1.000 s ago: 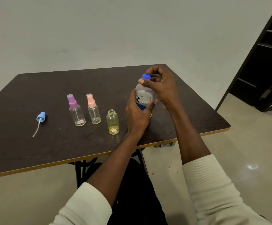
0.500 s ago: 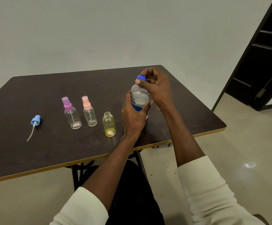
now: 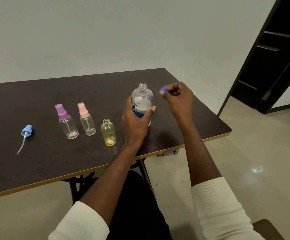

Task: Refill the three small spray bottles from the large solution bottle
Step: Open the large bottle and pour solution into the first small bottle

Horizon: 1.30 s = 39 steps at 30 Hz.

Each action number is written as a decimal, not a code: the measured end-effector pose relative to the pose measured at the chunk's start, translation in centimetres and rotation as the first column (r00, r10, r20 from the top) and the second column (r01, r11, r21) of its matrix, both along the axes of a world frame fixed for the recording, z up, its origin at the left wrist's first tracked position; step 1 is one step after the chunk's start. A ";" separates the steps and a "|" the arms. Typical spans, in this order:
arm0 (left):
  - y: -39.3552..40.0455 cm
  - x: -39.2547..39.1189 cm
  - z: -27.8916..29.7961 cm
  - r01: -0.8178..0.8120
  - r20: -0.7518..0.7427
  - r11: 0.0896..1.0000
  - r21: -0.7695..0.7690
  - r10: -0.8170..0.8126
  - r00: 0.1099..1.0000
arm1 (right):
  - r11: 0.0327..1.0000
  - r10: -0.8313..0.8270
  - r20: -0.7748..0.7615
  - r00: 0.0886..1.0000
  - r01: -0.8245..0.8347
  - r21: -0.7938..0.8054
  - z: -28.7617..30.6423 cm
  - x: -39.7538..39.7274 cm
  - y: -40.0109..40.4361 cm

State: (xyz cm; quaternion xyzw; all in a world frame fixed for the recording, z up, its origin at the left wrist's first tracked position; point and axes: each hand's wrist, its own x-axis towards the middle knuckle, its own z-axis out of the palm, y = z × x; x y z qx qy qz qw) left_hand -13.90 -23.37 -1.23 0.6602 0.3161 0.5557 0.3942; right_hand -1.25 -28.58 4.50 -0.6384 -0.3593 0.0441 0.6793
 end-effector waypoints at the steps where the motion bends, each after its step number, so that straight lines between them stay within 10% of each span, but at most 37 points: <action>1: -0.1 -0.1 0.1 0.002 0.000 1.000 -0.005 -0.002 1.000 | 0.991 -0.055 0.057 0.997 0.061 -0.117 -0.9 0.6 -0.4; 6: -0.2 -0.1 0.3 0.005 0.010 1.000 -0.011 -0.005 1.000 | 0.855 -0.133 0.218 0.967 0.223 -0.468 -3.8 2.2 -1.9; 13: -0.1 -0.2 0.2 0.003 0.009 1.000 -0.011 -0.003 1.000 | 0.792 -0.095 0.237 0.967 0.217 -0.571 -5.4 1.9 -1.7; 18: -0.1 -0.2 0.1 0.007 0.003 1.000 -0.003 -0.007 1.000 | 0.830 -0.104 0.229 0.968 0.211 -0.516 -5.3 1.4 -1.9; 26: -0.4 -0.4 0.1 -0.021 0.025 0.999 -0.045 0.022 0.999 | 1.000 0.025 -0.046 0.999 -0.025 0.001 -3.2 -2.5 -1.5; 34: -2.8 -4.6 0.9 -0.208 0.236 0.855 0.475 0.104 0.966 | 0.969 0.245 -0.105 0.964 -0.246 0.003 -3.2 -4.8 0.2; 39: -1.9 -9.4 0.9 -0.250 0.132 0.910 0.332 0.218 0.967 | 0.967 0.249 -0.039 0.968 -0.251 -0.050 -3.5 -5.9 1.2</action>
